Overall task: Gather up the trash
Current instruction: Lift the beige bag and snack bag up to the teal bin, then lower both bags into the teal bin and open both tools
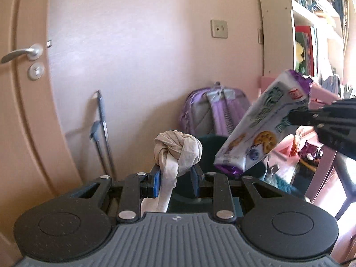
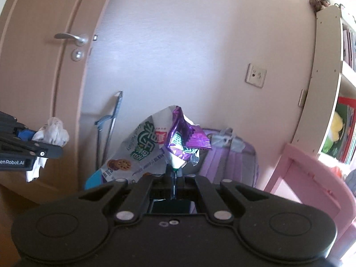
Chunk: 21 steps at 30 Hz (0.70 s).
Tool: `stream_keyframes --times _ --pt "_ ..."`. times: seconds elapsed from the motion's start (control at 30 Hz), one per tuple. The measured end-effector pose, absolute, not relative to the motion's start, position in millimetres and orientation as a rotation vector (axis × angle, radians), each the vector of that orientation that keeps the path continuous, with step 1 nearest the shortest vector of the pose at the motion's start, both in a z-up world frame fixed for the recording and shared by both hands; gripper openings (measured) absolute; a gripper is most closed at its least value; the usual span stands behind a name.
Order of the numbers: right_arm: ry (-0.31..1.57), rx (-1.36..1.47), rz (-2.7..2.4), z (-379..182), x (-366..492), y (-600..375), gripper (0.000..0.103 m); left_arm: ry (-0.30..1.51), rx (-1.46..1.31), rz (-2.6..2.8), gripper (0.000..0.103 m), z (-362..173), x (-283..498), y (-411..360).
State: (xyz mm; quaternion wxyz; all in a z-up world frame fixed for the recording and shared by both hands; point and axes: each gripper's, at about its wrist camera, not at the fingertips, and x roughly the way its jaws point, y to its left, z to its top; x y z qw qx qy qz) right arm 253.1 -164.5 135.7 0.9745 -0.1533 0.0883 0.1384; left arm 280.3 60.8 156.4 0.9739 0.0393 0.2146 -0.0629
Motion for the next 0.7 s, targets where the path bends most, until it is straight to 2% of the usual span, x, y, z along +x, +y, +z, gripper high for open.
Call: stream_keyframes --times 0.33,0.7 --pt "0.255 -0.392 0.264 113.9 302.7 -146.1 0.0 0.466 -0.018 -0.165 0.027 156.6 355.4 38.2" --pt "0.343 -0.495 0.316 75.4 339.4 -129.7 0.0 0.627 -0.084 -0.203 0.027 94.0 424.5 23.5"
